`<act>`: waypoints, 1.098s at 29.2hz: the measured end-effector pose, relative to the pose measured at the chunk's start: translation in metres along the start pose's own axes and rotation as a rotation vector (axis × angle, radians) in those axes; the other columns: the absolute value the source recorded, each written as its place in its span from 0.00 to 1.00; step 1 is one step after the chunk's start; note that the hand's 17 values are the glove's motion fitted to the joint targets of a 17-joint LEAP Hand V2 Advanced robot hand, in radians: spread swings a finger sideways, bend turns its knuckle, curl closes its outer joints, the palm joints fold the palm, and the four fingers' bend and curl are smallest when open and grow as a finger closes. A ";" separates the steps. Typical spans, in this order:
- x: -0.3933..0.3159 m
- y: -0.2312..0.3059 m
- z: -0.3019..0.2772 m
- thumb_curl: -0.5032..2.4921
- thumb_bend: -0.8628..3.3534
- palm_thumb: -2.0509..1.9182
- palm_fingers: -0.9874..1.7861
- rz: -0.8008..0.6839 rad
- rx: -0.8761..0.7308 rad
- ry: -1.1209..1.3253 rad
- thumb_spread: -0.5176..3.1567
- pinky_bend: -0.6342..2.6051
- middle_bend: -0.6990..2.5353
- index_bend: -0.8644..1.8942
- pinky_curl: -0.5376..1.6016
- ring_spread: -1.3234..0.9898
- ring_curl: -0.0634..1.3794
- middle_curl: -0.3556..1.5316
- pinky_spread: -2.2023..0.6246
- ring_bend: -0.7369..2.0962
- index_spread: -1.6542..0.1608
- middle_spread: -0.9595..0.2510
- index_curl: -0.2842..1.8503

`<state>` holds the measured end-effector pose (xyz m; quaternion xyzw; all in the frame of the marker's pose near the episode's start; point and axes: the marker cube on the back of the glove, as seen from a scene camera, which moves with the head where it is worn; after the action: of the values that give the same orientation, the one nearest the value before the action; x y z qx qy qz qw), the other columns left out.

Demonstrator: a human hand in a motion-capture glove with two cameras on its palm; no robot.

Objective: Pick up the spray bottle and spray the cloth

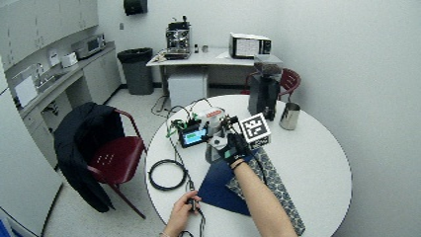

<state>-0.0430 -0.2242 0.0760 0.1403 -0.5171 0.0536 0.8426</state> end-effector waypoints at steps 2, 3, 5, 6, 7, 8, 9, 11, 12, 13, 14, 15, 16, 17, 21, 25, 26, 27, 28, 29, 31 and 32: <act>0.008 0.003 0.008 0.39 0.20 0.76 0.75 0.008 -0.009 0.001 0.30 0.28 0.34 0.36 0.43 0.50 0.36 0.47 0.76 0.45 0.77 0.68 0.28; 0.012 0.005 0.012 0.39 0.20 0.76 0.75 0.010 -0.014 0.004 0.30 0.28 0.34 0.36 0.43 0.50 0.36 0.47 0.76 0.45 0.77 0.68 0.28; 0.019 0.007 0.018 0.39 0.20 0.76 0.75 0.011 -0.026 0.011 0.30 0.28 0.34 0.36 0.43 0.50 0.36 0.47 0.76 0.45 0.77 0.68 0.28; 0.022 0.007 0.019 0.39 0.20 0.76 0.75 0.009 -0.031 0.014 0.30 0.28 0.34 0.36 0.43 0.50 0.36 0.47 0.76 0.45 0.77 0.68 0.28; 0.024 0.007 0.020 0.39 0.20 0.76 0.74 0.006 -0.035 0.019 0.30 0.28 0.33 0.36 0.43 0.50 0.36 0.47 0.77 0.45 0.77 0.68 0.28; 0.027 0.006 0.021 0.39 0.20 0.76 0.74 0.002 -0.038 0.027 0.30 0.28 0.33 0.36 0.43 0.50 0.36 0.47 0.77 0.45 0.77 0.68 0.28; 0.029 0.006 0.020 0.39 0.20 0.76 0.74 -0.003 -0.039 0.038 0.30 0.28 0.33 0.36 0.43 0.50 0.36 0.47 0.77 0.45 0.78 0.68 0.28; 0.033 0.003 0.017 0.39 0.20 0.76 0.75 -0.013 -0.038 0.058 0.30 0.28 0.33 0.36 0.43 0.50 0.36 0.47 0.77 0.45 0.78 0.68 0.28; 0.034 0.002 0.015 0.39 0.20 0.76 0.75 -0.019 -0.035 0.061 0.30 0.28 0.33 0.36 0.43 0.50 0.36 0.47 0.77 0.45 0.78 0.68 0.28; 0.033 0.001 0.012 0.39 0.20 0.76 0.75 -0.024 -0.032 0.060 0.30 0.28 0.33 0.36 0.43 0.50 0.36 0.47 0.77 0.45 0.78 0.68 0.28; 0.031 0.000 0.010 0.40 0.20 0.76 0.75 -0.029 -0.030 0.058 0.30 0.28 0.33 0.36 0.43 0.50 0.37 0.47 0.77 0.45 0.78 0.68 0.28; 0.029 -0.001 0.010 0.40 0.20 0.76 0.74 -0.034 -0.029 0.059 0.30 0.28 0.33 0.35 0.43 0.50 0.37 0.47 0.77 0.45 0.78 0.68 0.28; 0.026 -0.001 0.010 0.40 0.20 0.76 0.74 -0.038 -0.030 0.061 0.30 0.28 0.33 0.35 0.43 0.50 0.37 0.47 0.77 0.45 0.78 0.68 0.28; 0.024 -0.002 0.011 0.40 0.20 0.76 0.74 -0.040 -0.032 0.064 0.30 0.28 0.33 0.36 0.43 0.50 0.36 0.47 0.77 0.45 0.78 0.68 0.28; 0.026 0.000 0.015 0.39 0.20 0.76 0.73 -0.036 -0.056 0.064 0.31 0.27 0.34 0.34 0.43 0.50 0.37 0.47 0.78 0.45 0.77 0.68 0.28; 0.029 0.008 0.014 0.38 0.19 0.75 0.58 -0.027 -0.079 0.057 0.35 0.29 0.36 0.25 0.45 0.51 0.38 0.48 0.82 0.46 0.76 0.68 0.23; 0.029 0.010 0.012 0.37 0.19 0.74 0.55 -0.030 -0.080 0.059 0.35 0.30 0.36 0.25 0.45 0.51 0.39 0.48 0.83 0.46 0.76 0.69 0.22; 0.029 0.012 0.008 0.37 0.19 0.74 0.53 -0.035 -0.080 0.063 0.36 0.31 0.35 0.26 0.46 0.52 0.39 0.48 0.84 0.46 0.76 0.69 0.21; 0.029 0.015 0.004 0.37 0.19 0.74 0.53 -0.038 -0.080 0.067 0.36 0.31 0.36 0.27 0.45 0.52 0.38 0.48 0.84 0.46 0.75 0.69 0.20; 0.029 0.018 -0.002 0.37 0.19 0.74 0.52 -0.039 -0.078 0.072 0.37 0.32 0.35 0.27 0.45 0.52 0.38 0.47 0.85 0.46 0.75 0.70 0.19; 0.026 0.025 -0.015 0.36 0.20 0.74 0.51 -0.031 -0.071 0.086 0.37 0.32 0.35 0.28 0.45 0.53 0.37 0.46 0.85 0.46 0.75 0.70 0.18; 0.025 0.029 -0.023 0.36 0.20 0.74 0.51 -0.027 -0.065 0.099 0.37 0.33 0.35 0.29 0.45 0.53 0.36 0.46 0.86 0.47 0.75 0.70 0.17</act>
<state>-0.0191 -0.1915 0.0936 0.1168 -0.4741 0.0321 0.8721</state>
